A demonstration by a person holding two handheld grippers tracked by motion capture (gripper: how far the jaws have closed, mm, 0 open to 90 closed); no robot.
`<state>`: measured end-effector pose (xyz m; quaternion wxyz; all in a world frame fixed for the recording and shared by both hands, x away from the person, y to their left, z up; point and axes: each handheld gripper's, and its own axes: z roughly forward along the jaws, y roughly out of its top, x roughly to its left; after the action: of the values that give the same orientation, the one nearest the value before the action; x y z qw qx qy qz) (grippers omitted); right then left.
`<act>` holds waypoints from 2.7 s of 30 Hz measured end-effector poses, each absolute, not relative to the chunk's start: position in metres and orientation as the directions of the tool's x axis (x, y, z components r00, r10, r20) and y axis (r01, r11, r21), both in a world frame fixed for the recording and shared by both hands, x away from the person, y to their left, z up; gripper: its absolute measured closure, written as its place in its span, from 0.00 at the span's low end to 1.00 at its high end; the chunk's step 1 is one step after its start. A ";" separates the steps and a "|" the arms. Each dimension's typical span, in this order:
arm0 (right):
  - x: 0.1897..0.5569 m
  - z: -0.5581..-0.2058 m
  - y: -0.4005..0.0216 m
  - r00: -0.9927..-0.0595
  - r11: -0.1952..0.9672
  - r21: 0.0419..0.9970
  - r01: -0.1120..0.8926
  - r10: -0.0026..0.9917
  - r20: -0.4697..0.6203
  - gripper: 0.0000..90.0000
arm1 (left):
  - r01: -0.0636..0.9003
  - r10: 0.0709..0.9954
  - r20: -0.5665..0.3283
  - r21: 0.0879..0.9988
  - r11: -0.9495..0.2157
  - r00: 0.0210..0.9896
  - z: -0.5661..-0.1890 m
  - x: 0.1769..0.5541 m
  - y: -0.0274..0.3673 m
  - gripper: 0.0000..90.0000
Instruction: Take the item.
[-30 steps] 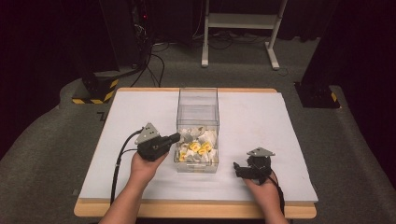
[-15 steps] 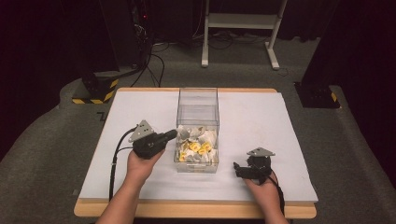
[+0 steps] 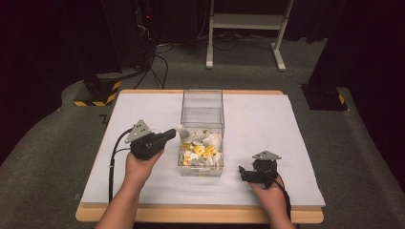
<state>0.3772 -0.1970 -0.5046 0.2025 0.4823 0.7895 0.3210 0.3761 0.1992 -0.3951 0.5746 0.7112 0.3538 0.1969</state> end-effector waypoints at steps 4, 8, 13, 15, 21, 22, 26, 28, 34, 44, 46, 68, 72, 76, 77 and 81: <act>0.377 -0.505 -0.197 -0.452 0.328 0.702 0.632 0.892 -0.010 0.13 | 0.281 0.731 -0.135 0.957 -0.079 0.669 -0.393 0.376 0.204 1.00; 0.377 -0.505 -0.197 -0.452 0.330 0.702 0.631 0.892 -0.013 0.13 | 0.279 0.735 -0.135 0.957 -0.077 0.664 -0.393 0.376 0.206 1.00; 0.377 -0.505 -0.197 -0.453 0.332 0.703 0.629 0.891 -0.016 0.13 | 0.279 0.744 -0.131 0.957 -0.078 0.655 -0.392 0.376 0.211 1.00; 0.377 -0.505 -0.197 -0.452 0.333 0.704 0.628 0.892 -0.018 0.13 | 0.280 0.749 -0.131 0.957 -0.075 0.650 -0.392 0.376 0.214 1.00; 0.377 -0.505 -0.197 -0.452 0.333 0.704 0.628 0.892 -0.018 0.13 | 0.274 0.755 -0.128 0.959 -0.071 0.643 -0.390 0.375 0.220 1.00; 0.377 -0.505 -0.197 -0.452 0.333 0.704 0.628 0.892 -0.018 0.13 | 0.272 0.756 -0.127 0.960 -0.069 0.642 -0.389 0.375 0.220 1.00; 0.377 -0.505 -0.197 -0.451 0.331 0.704 0.628 0.892 -0.017 0.14 | 0.270 0.760 -0.126 0.960 -0.068 0.638 -0.388 0.375 0.223 1.00; 0.377 -0.505 -0.197 -0.451 0.332 0.704 0.628 0.892 -0.018 0.14 | 0.268 0.762 -0.122 0.961 -0.071 0.636 -0.388 0.376 0.224 1.00; 0.377 -0.505 -0.197 -0.451 0.331 0.704 0.628 0.892 -0.018 0.14 | 0.266 0.772 -0.113 0.961 -0.075 0.626 -0.387 0.376 0.227 1.00; 0.377 -0.505 -0.197 -0.451 0.332 0.704 0.628 0.892 -0.019 0.14 | 0.274 0.789 -0.106 0.958 -0.082 0.605 -0.388 0.379 0.235 1.00; 0.377 -0.505 -0.197 -0.451 0.332 0.704 0.628 0.892 -0.018 0.14 | 0.277 0.793 -0.109 0.958 -0.078 0.599 -0.389 0.380 0.236 1.00; 0.377 -0.505 -0.197 -0.451 0.332 0.704 0.627 0.892 -0.019 0.14 | 0.280 0.821 -0.106 0.958 -0.067 0.561 -0.388 0.383 0.255 1.00; 0.377 -0.505 -0.197 -0.451 0.332 0.704 0.628 0.892 -0.018 0.14 | 0.277 0.829 -0.103 0.959 -0.065 0.550 -0.387 0.383 0.262 1.00; 0.377 -0.505 -0.197 -0.451 0.331 0.704 0.628 0.892 -0.017 0.14 | 0.279 0.835 -0.101 0.958 -0.065 0.541 -0.386 0.382 0.266 1.00; 0.377 -0.505 -0.197 -0.451 0.331 0.704 0.628 0.892 -0.017 0.14 | 0.280 0.836 -0.101 0.958 -0.065 0.539 -0.386 0.382 0.267 1.00; 0.377 -0.505 -0.197 -0.451 0.331 0.704 0.628 0.892 -0.017 0.14 | 0.281 0.843 -0.097 0.957 -0.067 0.530 -0.387 0.383 0.272 1.00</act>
<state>0.3768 -0.1967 -0.5047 0.2062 0.4815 0.7893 0.3204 0.3826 0.2722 -0.3873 0.5457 0.6835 0.4110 0.2572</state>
